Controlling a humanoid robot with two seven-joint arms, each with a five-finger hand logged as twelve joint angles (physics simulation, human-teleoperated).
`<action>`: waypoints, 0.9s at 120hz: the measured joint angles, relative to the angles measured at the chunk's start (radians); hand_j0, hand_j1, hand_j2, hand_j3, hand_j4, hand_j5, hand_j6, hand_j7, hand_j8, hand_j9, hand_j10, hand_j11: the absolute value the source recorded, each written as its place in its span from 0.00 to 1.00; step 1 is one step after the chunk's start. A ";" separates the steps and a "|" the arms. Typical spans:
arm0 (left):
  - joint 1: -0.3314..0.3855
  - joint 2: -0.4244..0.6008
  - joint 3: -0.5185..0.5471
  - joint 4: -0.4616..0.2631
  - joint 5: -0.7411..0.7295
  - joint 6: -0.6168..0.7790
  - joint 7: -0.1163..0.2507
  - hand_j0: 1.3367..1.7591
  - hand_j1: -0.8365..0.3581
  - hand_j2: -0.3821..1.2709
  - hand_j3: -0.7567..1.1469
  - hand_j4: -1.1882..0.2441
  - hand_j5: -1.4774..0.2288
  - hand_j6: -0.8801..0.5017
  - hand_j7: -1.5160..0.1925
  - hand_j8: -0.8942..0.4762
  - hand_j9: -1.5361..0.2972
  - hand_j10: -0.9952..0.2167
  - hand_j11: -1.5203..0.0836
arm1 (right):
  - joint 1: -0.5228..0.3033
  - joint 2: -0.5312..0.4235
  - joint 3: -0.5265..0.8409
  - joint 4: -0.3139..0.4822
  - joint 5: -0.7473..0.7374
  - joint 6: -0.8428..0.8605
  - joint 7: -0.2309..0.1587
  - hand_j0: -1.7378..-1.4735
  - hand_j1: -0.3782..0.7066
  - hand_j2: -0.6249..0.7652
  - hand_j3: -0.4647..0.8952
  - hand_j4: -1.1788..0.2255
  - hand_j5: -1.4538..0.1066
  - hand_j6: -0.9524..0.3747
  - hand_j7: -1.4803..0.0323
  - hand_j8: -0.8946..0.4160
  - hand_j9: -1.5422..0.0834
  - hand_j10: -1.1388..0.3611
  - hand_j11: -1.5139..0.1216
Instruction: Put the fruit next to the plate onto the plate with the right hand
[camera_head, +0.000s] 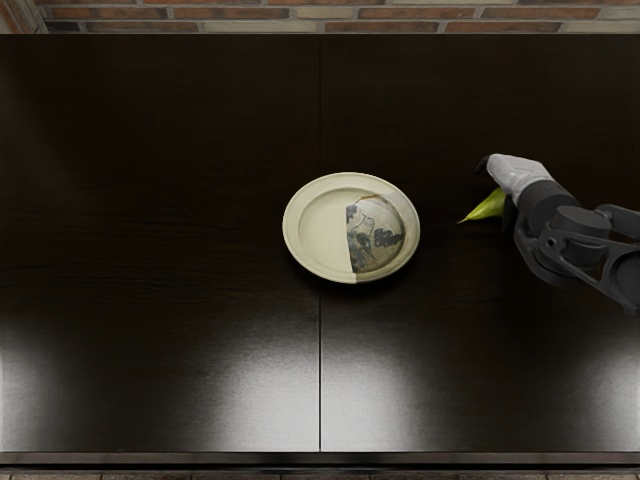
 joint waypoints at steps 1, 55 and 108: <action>0.000 0.000 0.000 0.000 0.000 0.000 0.000 0.76 0.97 0.23 0.40 0.82 0.85 0.62 0.87 0.64 0.82 0.80 0.93 | 0.000 0.000 0.000 0.000 0.000 0.000 0.000 0.30 0.34 0.41 0.34 0.63 0.69 0.50 0.73 0.46 0.72 0.57 0.70; 0.000 0.000 0.000 0.000 0.000 0.000 0.000 0.76 0.97 0.23 0.40 0.82 0.85 0.62 0.87 0.64 0.82 0.80 0.93 | -0.005 0.010 -0.006 -0.010 0.000 -0.005 0.000 0.30 0.40 0.40 0.34 0.59 0.65 0.45 0.68 0.42 0.67 0.53 0.65; 0.000 0.000 0.000 0.000 0.000 0.000 0.000 0.76 0.97 0.23 0.40 0.82 0.85 0.62 0.87 0.64 0.82 0.80 0.93 | -0.010 0.013 -0.010 -0.015 -0.003 -0.007 0.000 0.30 0.49 0.40 0.34 0.53 0.59 0.39 0.62 0.39 0.62 0.51 0.59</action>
